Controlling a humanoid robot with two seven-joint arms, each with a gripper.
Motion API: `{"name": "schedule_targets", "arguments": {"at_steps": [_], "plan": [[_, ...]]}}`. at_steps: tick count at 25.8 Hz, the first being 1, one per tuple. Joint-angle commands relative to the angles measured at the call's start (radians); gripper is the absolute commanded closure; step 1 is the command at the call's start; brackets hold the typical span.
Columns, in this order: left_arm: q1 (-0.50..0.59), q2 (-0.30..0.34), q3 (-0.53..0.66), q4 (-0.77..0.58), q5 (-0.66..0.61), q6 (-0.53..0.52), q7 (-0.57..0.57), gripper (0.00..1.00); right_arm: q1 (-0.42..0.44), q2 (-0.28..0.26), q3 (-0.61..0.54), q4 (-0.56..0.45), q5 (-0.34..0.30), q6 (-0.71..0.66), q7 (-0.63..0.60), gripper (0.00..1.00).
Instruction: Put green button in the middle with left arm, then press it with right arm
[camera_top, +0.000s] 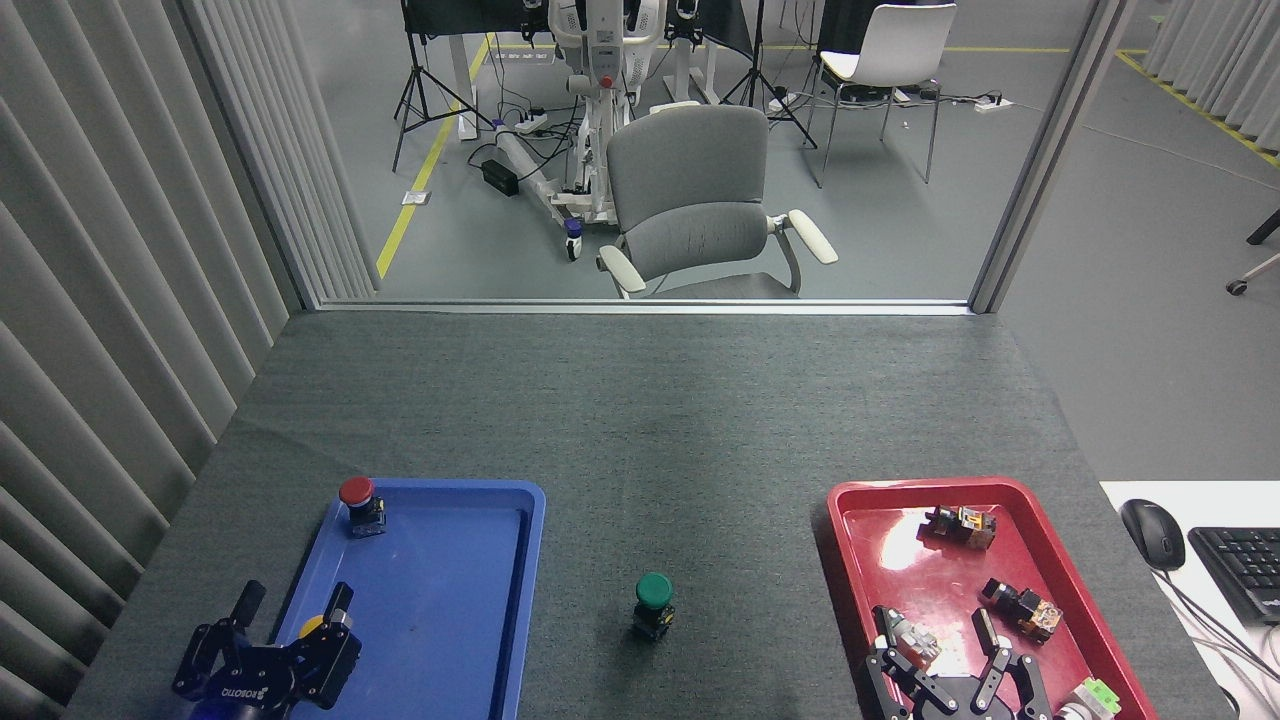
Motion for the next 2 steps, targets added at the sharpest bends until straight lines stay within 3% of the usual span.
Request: {"name": "schedule_targets", "arguments": {"at_steps": [1,2], "plan": [[-0.004,0.0,0.0,0.0,0.0,0.0,0.0,0.0,0.002,-0.001,-0.003,0.0,0.0,0.0,0.008,0.0],[-0.004,-0.002,0.0,0.0,0.0,0.0,0.0,0.0,0.002,-0.001,-0.003,0.0,0.0,0.0,0.01,0.0]]}}
